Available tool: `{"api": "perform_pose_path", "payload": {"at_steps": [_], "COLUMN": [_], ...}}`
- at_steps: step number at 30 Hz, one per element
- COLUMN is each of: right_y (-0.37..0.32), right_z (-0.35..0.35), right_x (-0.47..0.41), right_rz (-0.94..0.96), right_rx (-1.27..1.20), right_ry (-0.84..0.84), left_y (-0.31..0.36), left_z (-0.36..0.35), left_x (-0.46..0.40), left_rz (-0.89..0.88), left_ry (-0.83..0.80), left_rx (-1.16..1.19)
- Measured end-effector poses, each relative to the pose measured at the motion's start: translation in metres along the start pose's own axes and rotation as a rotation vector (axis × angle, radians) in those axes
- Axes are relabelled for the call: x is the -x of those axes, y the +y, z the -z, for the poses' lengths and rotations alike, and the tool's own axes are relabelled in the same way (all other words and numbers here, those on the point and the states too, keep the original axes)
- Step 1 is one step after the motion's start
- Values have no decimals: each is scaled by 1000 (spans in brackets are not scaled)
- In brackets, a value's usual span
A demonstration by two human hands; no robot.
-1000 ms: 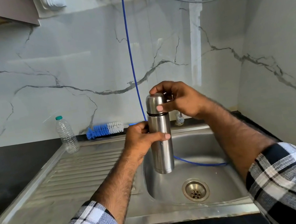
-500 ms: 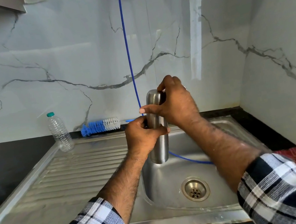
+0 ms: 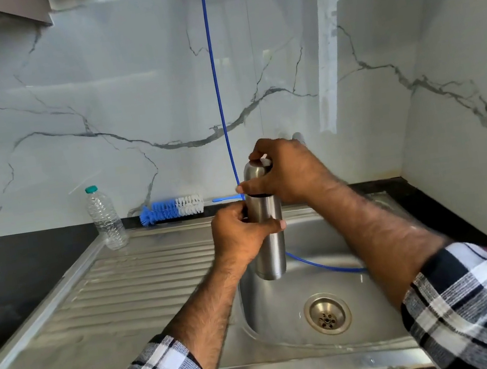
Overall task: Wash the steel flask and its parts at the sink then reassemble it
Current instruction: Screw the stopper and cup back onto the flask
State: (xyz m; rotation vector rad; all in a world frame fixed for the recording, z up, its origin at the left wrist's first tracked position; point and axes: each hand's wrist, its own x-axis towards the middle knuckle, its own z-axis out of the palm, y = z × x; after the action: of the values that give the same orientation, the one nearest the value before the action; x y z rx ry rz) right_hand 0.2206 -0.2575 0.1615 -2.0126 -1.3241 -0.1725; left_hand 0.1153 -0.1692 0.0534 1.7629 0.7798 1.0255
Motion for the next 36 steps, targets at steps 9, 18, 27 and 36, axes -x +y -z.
{"api": "perform_pose_path", "payload": {"at_steps": [9, 18, 27, 36], "right_y": [-19, 0, -9, -16], "right_z": [-3, 24, -1, -7], "right_x": [4, -10, -11, -10], "right_rz": [-94, 105, 47, -46], "right_rx": [569, -110, -165, -107], "right_ry": [85, -343, -46, 69], "left_y": [-1, 4, 8, 15], "left_z": [0, 13, 20, 29], "left_x": [10, -3, -1, -4], "left_rz": [-73, 57, 48, 34], "left_ry": [45, 46, 40, 12], "left_rx": [-228, -16, -16, 8]}}
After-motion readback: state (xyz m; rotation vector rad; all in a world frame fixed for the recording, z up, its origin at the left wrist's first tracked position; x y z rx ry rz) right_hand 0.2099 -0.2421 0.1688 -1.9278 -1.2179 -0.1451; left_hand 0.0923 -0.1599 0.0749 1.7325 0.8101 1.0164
